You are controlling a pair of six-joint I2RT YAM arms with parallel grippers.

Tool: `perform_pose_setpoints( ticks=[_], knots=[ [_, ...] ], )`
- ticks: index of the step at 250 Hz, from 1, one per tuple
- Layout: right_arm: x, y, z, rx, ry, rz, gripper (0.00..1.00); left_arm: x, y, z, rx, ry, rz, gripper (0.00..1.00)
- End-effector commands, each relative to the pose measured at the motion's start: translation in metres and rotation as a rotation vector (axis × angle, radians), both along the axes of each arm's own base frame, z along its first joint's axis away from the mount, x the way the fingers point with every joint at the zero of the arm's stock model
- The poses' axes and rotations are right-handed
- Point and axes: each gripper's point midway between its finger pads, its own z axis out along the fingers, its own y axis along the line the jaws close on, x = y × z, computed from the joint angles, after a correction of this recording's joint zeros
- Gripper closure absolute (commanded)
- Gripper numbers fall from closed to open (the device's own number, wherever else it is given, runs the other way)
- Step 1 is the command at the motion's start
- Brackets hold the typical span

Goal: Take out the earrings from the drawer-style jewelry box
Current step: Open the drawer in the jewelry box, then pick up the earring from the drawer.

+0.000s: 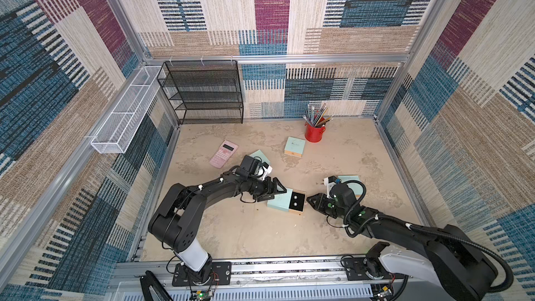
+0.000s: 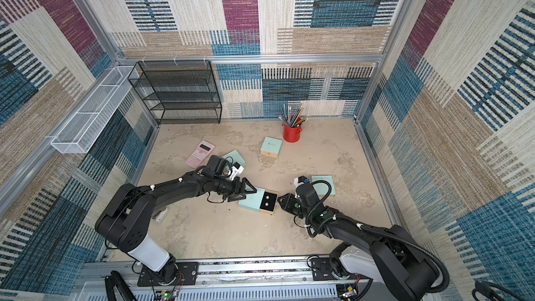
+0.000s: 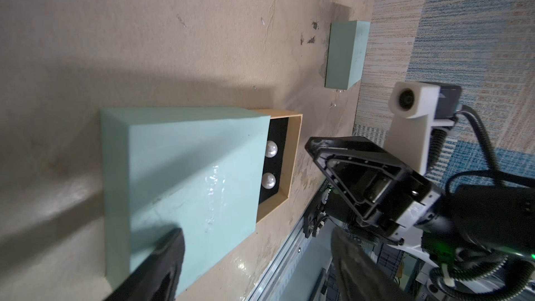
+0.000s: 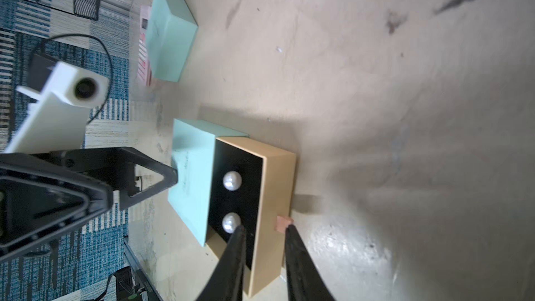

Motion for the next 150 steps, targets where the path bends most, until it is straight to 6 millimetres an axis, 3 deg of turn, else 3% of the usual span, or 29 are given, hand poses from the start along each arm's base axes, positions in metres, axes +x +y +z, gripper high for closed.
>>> perform_pose_setpoints(
  ticks=[1,21,47,104,150],
  knots=[
    [0.009,-0.008,0.019,-0.086,-0.071,-0.008,0.69,0.003,-0.004,0.017,-0.037,-0.025,-0.001,0.19],
    [0.017,-0.002,0.038,-0.12,-0.109,0.029,0.65,0.005,-0.007,0.033,-0.069,-0.063,-0.009,0.19],
    [0.024,0.013,0.044,-0.17,-0.108,0.091,0.64,0.005,-0.008,0.059,-0.112,-0.137,-0.023,0.19],
    [0.02,0.039,0.029,-0.232,-0.028,0.18,0.65,-0.015,0.018,0.108,-0.076,-0.394,-0.047,0.16],
    [0.016,0.045,0.01,-0.287,0.035,0.199,0.7,-0.029,0.056,0.124,0.08,-0.579,-0.027,0.08]
  ],
)
